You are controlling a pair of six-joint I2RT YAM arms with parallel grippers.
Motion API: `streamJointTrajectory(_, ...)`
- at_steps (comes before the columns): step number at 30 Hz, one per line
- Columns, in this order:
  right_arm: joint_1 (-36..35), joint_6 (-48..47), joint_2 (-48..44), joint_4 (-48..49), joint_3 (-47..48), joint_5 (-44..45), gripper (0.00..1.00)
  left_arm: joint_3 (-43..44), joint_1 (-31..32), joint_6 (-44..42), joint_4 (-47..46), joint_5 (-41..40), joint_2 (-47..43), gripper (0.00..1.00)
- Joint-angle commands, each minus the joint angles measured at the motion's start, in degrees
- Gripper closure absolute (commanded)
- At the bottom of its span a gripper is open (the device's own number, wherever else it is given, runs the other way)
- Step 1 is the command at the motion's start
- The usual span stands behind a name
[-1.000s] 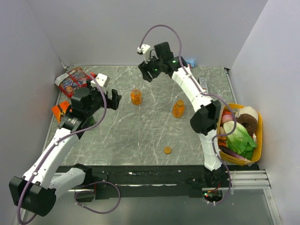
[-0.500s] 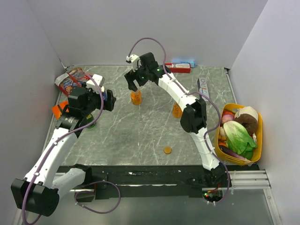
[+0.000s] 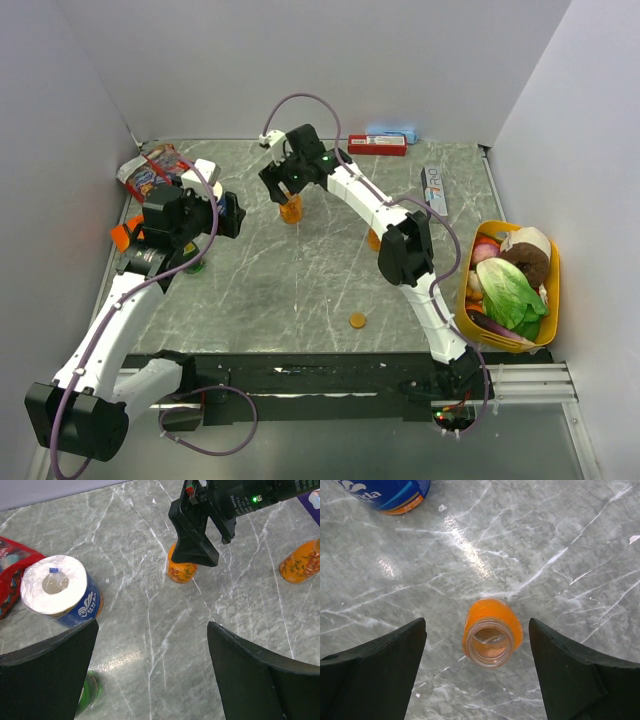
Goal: Screw on the bottle caps
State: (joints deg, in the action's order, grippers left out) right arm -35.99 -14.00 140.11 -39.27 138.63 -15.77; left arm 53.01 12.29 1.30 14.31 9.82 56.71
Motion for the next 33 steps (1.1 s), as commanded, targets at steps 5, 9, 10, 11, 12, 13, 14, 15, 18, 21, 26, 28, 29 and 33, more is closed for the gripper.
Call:
streamJointTrajectory(5, -0.31, -1.20, 0.07, -0.37, -1.52, 4.16, 0.19, 2.01, -0.69, 1.95, -2.61, 1.42, -0.81, 0.04)
streamJointTrajectory(9, -0.31, -1.82, 0.07, -0.90, -2.22, 4.79, 0.27, 1.65, -0.78, 2.30, -3.32, 2.04, -0.55, 0.04)
streamJointTrajectory(10, -0.31, -1.91, -0.10, -0.99, -2.57, 4.61, 0.29, 1.57, -0.78, 2.39, -3.32, 2.04, -0.63, 0.04)
streamJointTrajectory(11, -0.31, -1.91, -0.10, -1.07, -2.66, 4.35, 0.31, 1.48, -0.78, 2.39, -3.67, 2.21, -0.55, 0.04)
streamJointTrajectory(12, -0.31, -2.08, -0.19, -1.34, -2.66, 3.73, 0.36, 1.30, -0.87, 2.48, -3.84, 2.30, -0.55, 0.04)
streamJointTrajectory(13, -0.31, -2.17, -0.19, -1.51, -2.66, 3.55, 0.40, 1.13, -0.87, 2.30, -3.93, 2.48, -0.63, 0.04)
streamJointTrajectory(14, -0.22, -2.43, -0.19, -1.78, -2.75, 3.12, 0.43, 0.87, -0.87, 2.22, -4.28, 2.57, -0.63, 0.04)
streamJointTrajectory(15, -0.31, -2.78, -0.37, -1.87, -2.75, 2.24, 0.51, 0.69, -0.87, 1.95, -4.46, 2.83, -0.63, 0.04)
streamJointTrajectory(18, -0.40, -4.45, -1.94, -3.00, -3.36, 0.14, 0.60, -0.98, -0.87, 0.55, -6.04, 5.28, -0.72, 0.04)
streamJointTrajectory(21, -0.05, -7.09, -6.07, -5.10, -5.12, -2.06, 0.67, -4.14, -0.87, -3.13, -8.32, 11.25, -1.16, 0.04)
streamJointTrajectory(26, 0.92, -14.28, -19.33, -8.54, -12.75, -8.65, 0.73, -9.59, -0.69, -7.28, -12.36, 25.48, -2.13, 0.04)
streamJointTrajectory(28, 1.18, -16.31, -24.77, -11.09, -14.78, -10.94, 0.74, -10.64, -0.52, -7.28, -13.86, 27.87, -1.25, 0.04)
streamJointTrajectory(29, 1.18, -17.98, -26.19, -11.97, -15.22, -13.04, 0.75, -10.65, -0.26, -7.28, -15.69, 30.40, -0.81, 0.04)
streamJointTrajectory(33, 1.18, -19.83, -33.14, -14.52, -16.55, -18.06, 0.76, -11.09, 1.76, -5.52, -20.71, 34.99, 2.08, 0.04)
